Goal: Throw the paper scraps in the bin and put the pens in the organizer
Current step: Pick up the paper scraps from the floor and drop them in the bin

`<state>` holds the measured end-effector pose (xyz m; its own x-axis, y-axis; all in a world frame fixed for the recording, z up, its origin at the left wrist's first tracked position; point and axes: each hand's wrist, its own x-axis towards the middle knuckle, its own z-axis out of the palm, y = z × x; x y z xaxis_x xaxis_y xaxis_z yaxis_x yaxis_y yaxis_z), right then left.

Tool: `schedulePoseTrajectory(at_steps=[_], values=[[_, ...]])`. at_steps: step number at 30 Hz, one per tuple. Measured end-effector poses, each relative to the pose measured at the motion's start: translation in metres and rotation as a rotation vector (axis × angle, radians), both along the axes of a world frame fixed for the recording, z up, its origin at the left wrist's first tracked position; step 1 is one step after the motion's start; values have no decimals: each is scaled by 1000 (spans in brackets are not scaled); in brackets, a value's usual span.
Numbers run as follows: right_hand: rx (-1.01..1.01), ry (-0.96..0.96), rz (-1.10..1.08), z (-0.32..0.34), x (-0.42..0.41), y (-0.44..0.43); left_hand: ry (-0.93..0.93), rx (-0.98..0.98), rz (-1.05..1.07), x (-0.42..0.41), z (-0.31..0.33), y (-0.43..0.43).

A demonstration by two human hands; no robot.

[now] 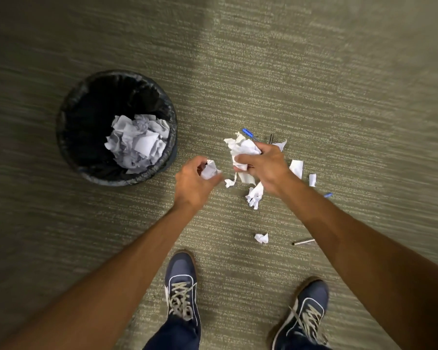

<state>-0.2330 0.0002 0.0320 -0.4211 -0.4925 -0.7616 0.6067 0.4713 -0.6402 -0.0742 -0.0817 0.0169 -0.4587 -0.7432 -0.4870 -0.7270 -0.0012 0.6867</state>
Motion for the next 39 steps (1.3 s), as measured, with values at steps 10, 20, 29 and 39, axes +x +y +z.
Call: schedulePoseTrajectory(at_steps=[10, 20, 29, 39], values=[[-173, -404, -168, 97, 42, -86, 152, 233, 392, 37, 84, -70], [-83, -422, -54, 85, 97, -181, 326, 551, 906, 75, 60, -146], [65, -343, 78, 73, 105, -193, 322, 587, 960, 81, 47, -167], [0, -14, 191, 85, 79, -147, 217, 221, 641, 57, 76, -140]])
